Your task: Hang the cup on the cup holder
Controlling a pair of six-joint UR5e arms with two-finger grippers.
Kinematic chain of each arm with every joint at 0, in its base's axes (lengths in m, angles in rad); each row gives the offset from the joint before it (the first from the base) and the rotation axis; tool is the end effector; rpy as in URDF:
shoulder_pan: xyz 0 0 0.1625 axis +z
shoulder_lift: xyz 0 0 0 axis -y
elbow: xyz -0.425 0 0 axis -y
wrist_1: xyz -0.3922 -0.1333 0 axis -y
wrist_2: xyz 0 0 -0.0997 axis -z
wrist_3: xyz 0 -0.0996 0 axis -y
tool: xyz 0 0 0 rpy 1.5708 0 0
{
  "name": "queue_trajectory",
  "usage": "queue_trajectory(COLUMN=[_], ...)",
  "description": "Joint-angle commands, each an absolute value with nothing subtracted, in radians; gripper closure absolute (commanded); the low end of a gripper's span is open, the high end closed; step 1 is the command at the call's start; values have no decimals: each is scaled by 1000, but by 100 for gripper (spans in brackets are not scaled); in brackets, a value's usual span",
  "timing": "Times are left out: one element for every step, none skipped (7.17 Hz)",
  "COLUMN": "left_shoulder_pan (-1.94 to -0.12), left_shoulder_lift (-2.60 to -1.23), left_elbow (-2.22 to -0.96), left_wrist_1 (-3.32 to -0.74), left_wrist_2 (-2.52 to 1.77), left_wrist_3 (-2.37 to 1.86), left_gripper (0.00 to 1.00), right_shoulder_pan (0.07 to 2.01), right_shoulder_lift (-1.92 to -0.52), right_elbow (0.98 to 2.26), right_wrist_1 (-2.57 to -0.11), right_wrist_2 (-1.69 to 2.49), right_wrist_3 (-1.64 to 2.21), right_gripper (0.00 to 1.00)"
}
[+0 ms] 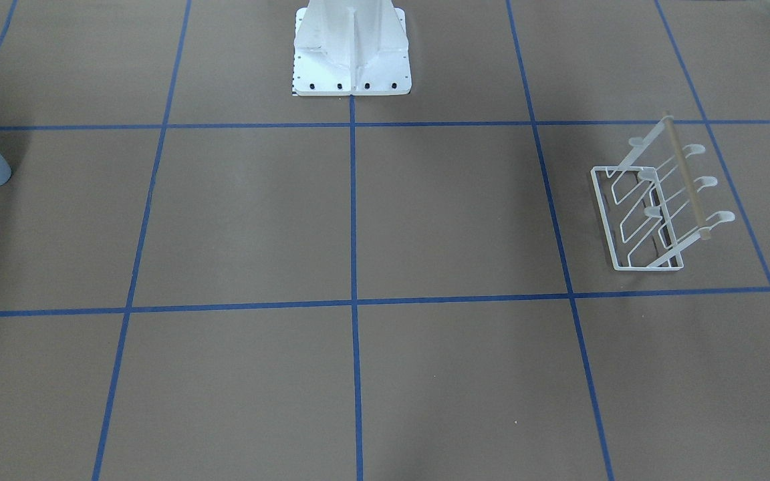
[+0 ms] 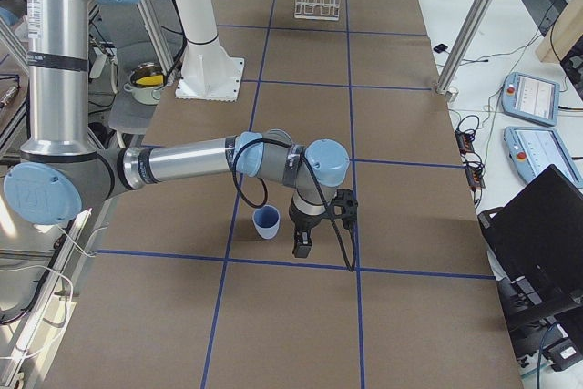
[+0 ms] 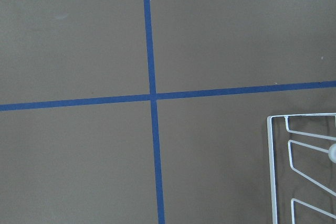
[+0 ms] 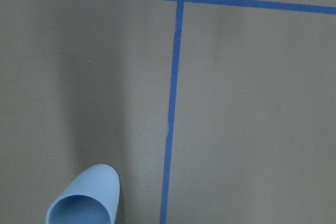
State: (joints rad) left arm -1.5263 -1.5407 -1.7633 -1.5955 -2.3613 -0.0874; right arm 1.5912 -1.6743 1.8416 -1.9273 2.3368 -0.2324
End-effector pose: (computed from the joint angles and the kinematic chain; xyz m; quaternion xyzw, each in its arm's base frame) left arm -0.0409 -0.4875 0.5742 0.0608 0.3882 0.0163 0.9194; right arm 0.0730 -0.4258 0.6092 -0.0400 -0.3801 -0.0626 0.9220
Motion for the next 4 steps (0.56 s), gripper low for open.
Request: queue_trajectory(left_shoulder_pan=[-1526, -1526, -1526, -1526], left_shoulder_lift=[-1539, -1537, -1529, -1525], left_elbow=[-1766, -1770, -1773, -1775], left_wrist_1=[-1595, -1594, -1592, -1592], left_wrist_2=[-2368, -2368, -2368, -2368], left_wrist_3=[-87, -87, -87, -87], left_gripper=[2, 2, 2, 2], right_shoulder_pan=[1591, 1591, 1586, 1556], right_shoulder_lift=[-1697, -1727, -1797, -1856], right_elbow=[1842, 1856, 1856, 1850], right_wrist_1=[-1838, -1760, -1653, -1559], right_wrist_2=[2393, 2393, 2393, 2393], right_wrist_3=[-225, -229, -224, -219], right_gripper=[0, 0, 0, 0])
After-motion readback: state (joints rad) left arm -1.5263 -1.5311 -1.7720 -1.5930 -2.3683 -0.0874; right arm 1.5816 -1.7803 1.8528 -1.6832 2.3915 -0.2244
